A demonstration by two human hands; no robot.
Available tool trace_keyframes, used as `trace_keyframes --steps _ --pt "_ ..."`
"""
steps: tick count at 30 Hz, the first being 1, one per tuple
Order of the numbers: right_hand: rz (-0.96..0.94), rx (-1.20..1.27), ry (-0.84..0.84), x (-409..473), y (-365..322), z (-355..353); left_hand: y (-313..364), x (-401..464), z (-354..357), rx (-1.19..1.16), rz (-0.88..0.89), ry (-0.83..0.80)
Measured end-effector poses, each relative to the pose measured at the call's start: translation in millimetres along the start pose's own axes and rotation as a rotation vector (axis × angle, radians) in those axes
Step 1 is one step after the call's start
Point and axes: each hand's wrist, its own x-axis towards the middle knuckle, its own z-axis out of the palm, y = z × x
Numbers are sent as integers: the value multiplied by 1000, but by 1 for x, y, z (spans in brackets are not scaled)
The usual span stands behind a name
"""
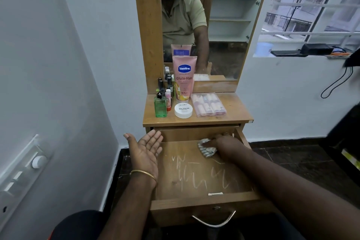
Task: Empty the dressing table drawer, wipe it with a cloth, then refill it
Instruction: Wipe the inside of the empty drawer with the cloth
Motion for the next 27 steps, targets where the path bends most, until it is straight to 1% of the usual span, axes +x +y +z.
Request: trace_keyframes --steps 3,5,7,9,12,16,18,20,22,24,27 --pt "101 27 40 -8 -4 5 0 0 0 -3 0 2" --pt "217 96 100 -6 -24 15 1 -1 0 -7 -1 3" --pt "345 216 127 3 -46 22 1 -1 0 -7 -2 -3" --pt "397 279 123 14 -62 28 1 -1 0 10 2 -15" --pt "250 233 53 22 -94 19 0 -1 0 42 5 -38" --pt "-17 130 31 17 -130 0 0 -1 0 56 7 -44" --pt "-136 95 15 15 -135 -3 -1 -2 0 57 8 -45" --pt "-211 118 4 17 -124 -3 -1 -2 0 61 8 -47" --pt "-259 139 -14 15 -103 -6 -1 -2 0 70 7 -50" --pt "-269 146 -28 7 -80 -11 -1 -2 -1 71 9 -52" --pt "-196 158 -36 -7 -42 -14 -1 -3 -3 63 1 -57"
